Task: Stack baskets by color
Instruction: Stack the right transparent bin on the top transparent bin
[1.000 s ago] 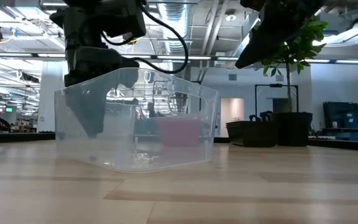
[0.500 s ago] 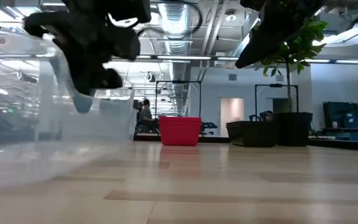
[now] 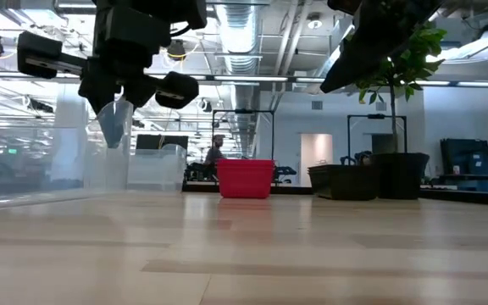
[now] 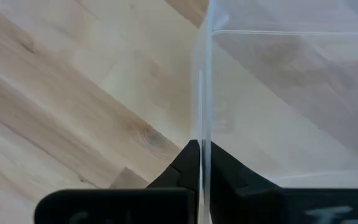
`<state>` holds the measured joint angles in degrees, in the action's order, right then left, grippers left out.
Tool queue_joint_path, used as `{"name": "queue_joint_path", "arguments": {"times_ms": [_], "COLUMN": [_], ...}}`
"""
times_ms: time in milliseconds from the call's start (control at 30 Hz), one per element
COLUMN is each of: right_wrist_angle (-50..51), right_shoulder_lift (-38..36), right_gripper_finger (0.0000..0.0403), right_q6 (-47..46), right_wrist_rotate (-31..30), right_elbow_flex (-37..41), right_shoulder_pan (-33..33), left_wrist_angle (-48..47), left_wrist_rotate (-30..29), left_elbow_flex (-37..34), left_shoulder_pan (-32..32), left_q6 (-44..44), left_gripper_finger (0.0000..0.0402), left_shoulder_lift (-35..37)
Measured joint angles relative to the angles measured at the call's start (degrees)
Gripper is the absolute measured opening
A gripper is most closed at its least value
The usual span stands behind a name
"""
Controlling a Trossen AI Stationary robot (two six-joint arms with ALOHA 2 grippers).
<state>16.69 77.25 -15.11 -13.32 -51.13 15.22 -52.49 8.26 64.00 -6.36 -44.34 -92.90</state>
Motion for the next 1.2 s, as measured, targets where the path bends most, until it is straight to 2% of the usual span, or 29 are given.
{"name": "queue_joint_path", "arguments": {"times_ms": [67,167,267,567,700,800,933,1067,1200], "right_wrist_angle": [0.0,-0.1,-0.1,-0.1,-0.1,-0.1,-0.4,-2.6,-2.7], "right_shoulder_lift": [0.0,0.0,0.0,0.0,0.0,0.0,0.0,0.0,0.0], "right_gripper_finger": [0.0191,0.0191,0.0191,0.0191,0.0191,0.0191,0.0191,0.0191,0.0191], "right_q6": [0.0,0.0,0.0,0.0,0.2,0.2,0.2,0.5,0.6], "right_wrist_rotate": [0.0,-0.1,-0.1,-0.1,-0.1,-0.2,-0.2,-0.2,0.0], "right_elbow_flex": [0.0,0.0,0.0,0.0,0.0,0.0,0.2,1.9,2.4], "right_shoulder_pan": [0.0,0.0,0.0,0.0,0.0,0.0,0.0,0.0,-0.5], "left_wrist_angle": [0.1,1.7,2.8,2.5,-0.5,-4.3,-11.7,-18.3,-18.8], "left_wrist_rotate": [-1.1,-5.2,-5.9,-9.0,-9.3,-9.5,-9.6,-10.5,-11.5], "left_elbow_flex": [0.0,0.0,0.0,0.4,4.6,9.3,13.5,12.0,6.6], "left_shoulder_pan": [0.0,-0.5,-0.9,-2.8,-2.9,-2.9,-2.9,-3.9,-6.7], "left_q6": [0.5,6.1,9.1,10.6,15.4,24.0,43.3,59.0,70.1], "left_gripper_finger": [0.0,0.0003,0.0023,0.0137,0.0184,0.021,0.023,0.0233,0.0233], "left_shoulder_lift": [0.0,0.0,0.0,0.0,0.1,0.5,1.4,4.0,8.6]}}
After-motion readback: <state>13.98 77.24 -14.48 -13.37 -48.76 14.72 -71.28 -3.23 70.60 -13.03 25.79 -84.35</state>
